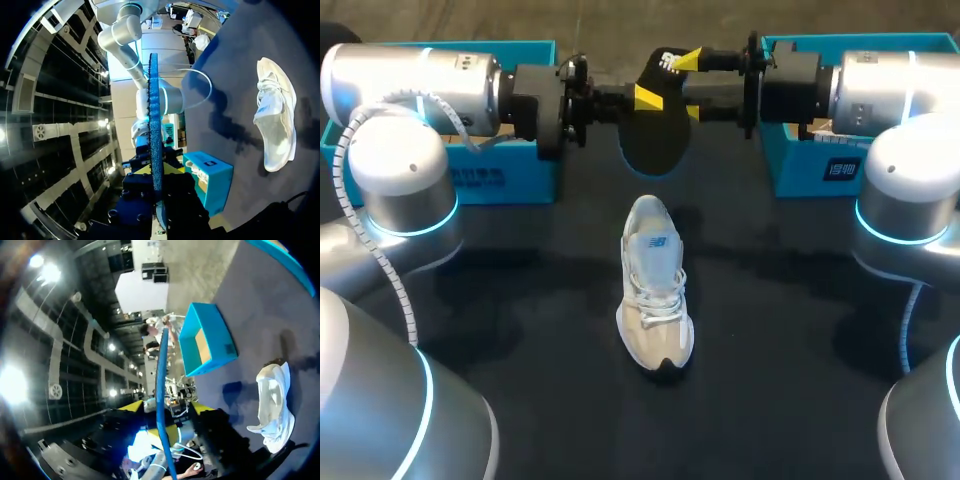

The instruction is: Take the shoe out of the shoebox, open the shoe tongue, remove and reinsert the insole, then place the shoe into the shoebox

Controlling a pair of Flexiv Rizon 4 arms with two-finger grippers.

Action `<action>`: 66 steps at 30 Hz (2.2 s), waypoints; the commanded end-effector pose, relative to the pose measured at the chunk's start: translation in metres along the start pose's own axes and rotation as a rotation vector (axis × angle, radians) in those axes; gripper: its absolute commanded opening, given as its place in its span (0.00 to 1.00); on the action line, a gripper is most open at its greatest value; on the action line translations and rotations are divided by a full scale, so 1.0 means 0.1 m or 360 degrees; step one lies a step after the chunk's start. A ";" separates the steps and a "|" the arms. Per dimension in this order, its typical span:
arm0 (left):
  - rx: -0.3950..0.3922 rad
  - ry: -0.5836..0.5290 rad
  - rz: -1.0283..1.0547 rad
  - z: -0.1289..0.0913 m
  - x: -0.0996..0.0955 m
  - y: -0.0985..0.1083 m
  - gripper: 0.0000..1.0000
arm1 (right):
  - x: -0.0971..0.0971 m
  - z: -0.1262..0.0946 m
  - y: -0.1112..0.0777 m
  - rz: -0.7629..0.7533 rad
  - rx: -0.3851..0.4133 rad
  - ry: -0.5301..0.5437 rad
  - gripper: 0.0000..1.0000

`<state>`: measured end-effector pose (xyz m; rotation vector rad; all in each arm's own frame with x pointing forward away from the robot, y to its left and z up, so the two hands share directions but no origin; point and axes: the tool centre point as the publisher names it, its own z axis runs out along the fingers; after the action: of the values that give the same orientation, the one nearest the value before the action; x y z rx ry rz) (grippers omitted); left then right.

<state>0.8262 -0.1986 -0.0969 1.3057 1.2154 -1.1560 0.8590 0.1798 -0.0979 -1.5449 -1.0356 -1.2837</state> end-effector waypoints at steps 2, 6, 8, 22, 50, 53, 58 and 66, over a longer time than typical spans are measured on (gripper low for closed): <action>-0.0028 -0.0019 -0.0003 -0.13 0.00 -0.02 0.00 | -0.08 -0.27 -0.07 -0.0094 0.0036 0.0016 1.00; -0.0037 -0.0054 -0.0022 -0.21 -0.02 -0.03 0.00 | -0.13 -0.46 -0.16 -0.0206 0.0117 -0.0037 1.00; -0.0043 -0.0065 -0.0028 -0.24 -0.04 -0.03 0.00 | -0.14 -0.55 -0.19 -0.0269 0.0119 -0.0032 1.00; -0.0038 -0.0139 -0.0120 -0.29 -0.09 -0.04 0.00 | -0.19 -0.92 -0.30 -0.0328 0.0095 0.0025 1.00; 0.0091 -0.0097 -0.1818 -0.36 -0.13 -0.16 0.00 | -0.19 -0.92 -0.30 -0.0328 0.0095 0.0025 1.00; 0.0205 -0.0164 -0.2329 -0.34 -0.10 -0.22 0.00 | -0.19 -0.92 -0.30 -0.0328 0.0095 0.0025 1.00; 0.0229 -0.0167 -0.2422 -0.34 -0.09 -0.26 0.00 | -0.19 -0.92 -0.30 -0.0328 0.0095 0.0025 1.00; 0.0229 -0.0167 -0.2422 -0.34 -0.09 -0.26 0.00 | -0.19 -0.92 -0.30 -0.0328 0.0095 0.0025 1.00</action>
<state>0.7985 -0.1644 -0.0874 0.5720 1.8581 -1.9706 0.8011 0.0968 -0.1033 -1.4084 -1.2370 -1.3889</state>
